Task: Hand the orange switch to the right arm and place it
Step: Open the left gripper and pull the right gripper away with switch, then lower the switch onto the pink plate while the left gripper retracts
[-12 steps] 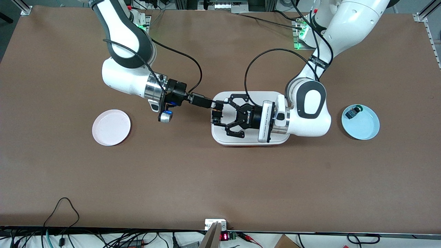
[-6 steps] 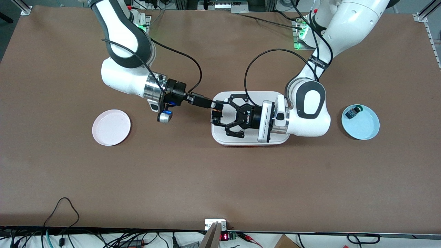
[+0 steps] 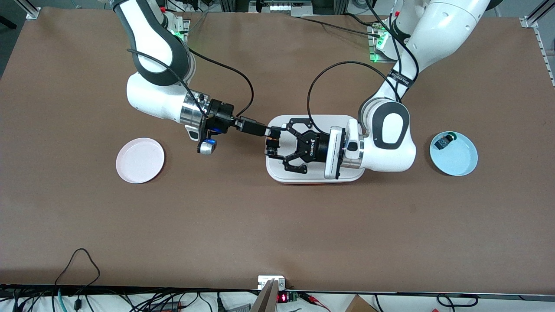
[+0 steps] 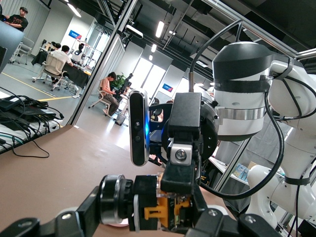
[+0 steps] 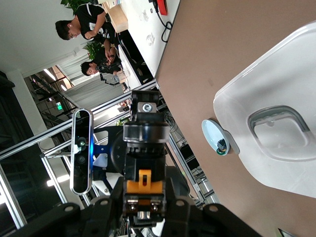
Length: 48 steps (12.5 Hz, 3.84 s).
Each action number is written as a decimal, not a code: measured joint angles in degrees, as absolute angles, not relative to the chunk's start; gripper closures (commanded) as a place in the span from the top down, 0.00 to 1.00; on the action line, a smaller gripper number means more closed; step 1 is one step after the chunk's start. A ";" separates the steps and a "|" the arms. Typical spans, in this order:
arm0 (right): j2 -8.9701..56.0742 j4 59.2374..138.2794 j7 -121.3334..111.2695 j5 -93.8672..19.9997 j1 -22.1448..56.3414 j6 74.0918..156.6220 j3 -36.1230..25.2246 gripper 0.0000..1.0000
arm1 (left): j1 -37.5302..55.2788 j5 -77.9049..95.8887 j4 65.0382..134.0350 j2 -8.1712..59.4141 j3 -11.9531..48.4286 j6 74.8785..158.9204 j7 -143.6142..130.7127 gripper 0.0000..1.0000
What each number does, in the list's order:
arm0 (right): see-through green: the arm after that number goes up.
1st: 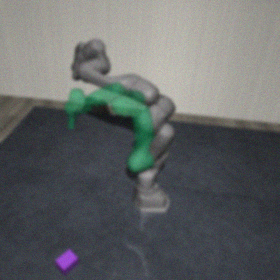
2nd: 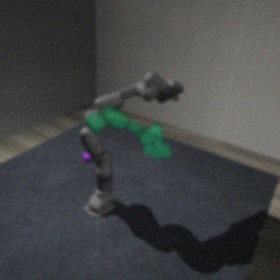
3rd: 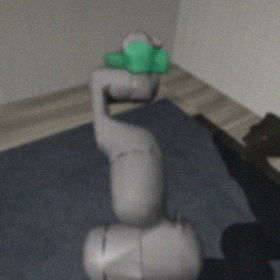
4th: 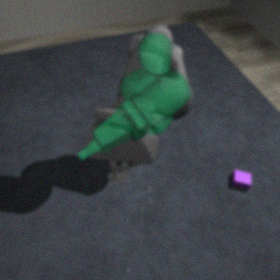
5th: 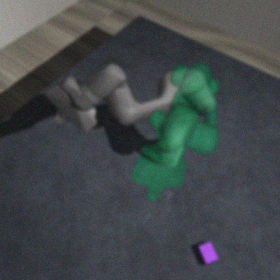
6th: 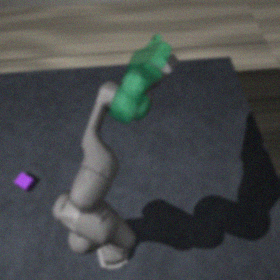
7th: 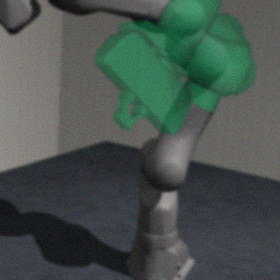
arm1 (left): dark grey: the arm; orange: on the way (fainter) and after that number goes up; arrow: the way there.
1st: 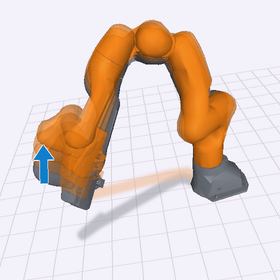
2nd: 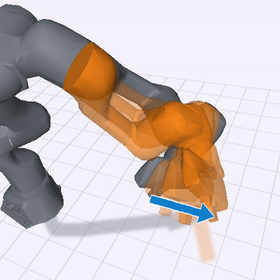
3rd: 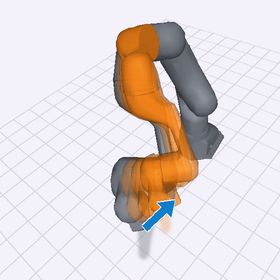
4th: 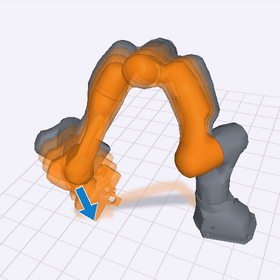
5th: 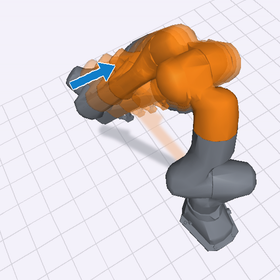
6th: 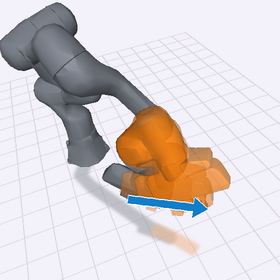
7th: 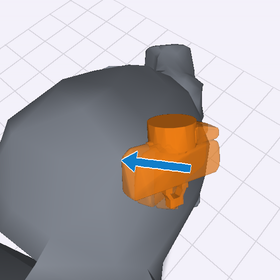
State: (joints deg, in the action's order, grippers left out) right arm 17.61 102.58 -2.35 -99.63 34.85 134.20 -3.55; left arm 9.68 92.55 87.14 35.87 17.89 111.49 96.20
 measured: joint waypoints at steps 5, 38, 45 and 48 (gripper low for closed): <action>17.58 102.59 -2.58 -99.19 32.37 132.39 -3.77 0.00 | 9.25 92.59 87.00 35.76 17.87 110.81 93.40 1.00; 24.18 123.58 -16.54 0.24 3.04 144.12 -4.39 1.00 | -0.62 -1.73 85.41 5.28 10.82 85.56 6.23 1.00; 19.29 120.01 -16.48 0.24 2.92 137.97 -4.01 1.00 | -0.24 -1.75 94.98 -1.01 5.45 91.86 -3.22 1.00; 14.28 111.99 -14.39 0.24 4.26 123.03 -3.41 1.00 | 0.08 -1.75 94.94 -0.97 5.74 92.52 -4.10 1.00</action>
